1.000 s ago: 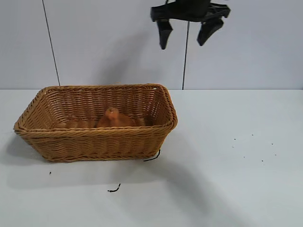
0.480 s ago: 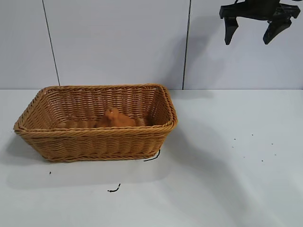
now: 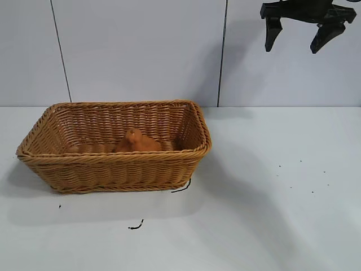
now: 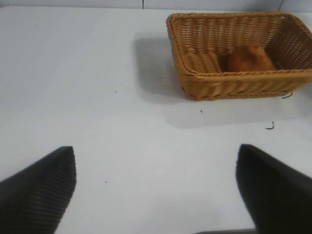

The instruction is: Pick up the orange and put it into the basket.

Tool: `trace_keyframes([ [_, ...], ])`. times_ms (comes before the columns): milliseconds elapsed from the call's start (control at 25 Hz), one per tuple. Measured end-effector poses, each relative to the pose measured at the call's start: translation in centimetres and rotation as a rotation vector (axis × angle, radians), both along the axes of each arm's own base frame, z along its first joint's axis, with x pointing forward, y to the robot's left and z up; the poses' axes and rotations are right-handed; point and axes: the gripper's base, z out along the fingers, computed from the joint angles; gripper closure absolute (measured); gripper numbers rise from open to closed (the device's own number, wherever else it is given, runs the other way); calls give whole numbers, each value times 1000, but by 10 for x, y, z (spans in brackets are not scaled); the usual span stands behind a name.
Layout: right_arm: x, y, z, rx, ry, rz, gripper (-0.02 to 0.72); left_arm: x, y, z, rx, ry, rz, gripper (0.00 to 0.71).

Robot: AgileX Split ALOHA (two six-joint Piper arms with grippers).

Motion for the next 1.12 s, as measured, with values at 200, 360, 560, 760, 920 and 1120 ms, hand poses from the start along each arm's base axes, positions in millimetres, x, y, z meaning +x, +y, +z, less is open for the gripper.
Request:
trace_keyframes([
  [200, -68, -3, 0, 2, 131, 0, 27, 0, 0, 0, 0, 0, 0, 71],
  [360, -135, -6, 9, 14, 183, 0, 27, 0, 0, 0, 0, 0, 0, 71],
  [560, -218, -11, 29, 21, 133, 1, 27, 0, 0, 0, 0, 0, 0, 71],
  [760, -289, -15, 43, 30, -9, 3, 27, 0, 0, 0, 0, 0, 0, 71],
  [920, -339, -18, 46, 43, -229, 10, 27, 0, 0, 0, 0, 0, 0, 71],
  [1120, -391, -21, 35, 58, -496, 18, 27, 0, 0, 0, 0, 0, 0, 71],
])
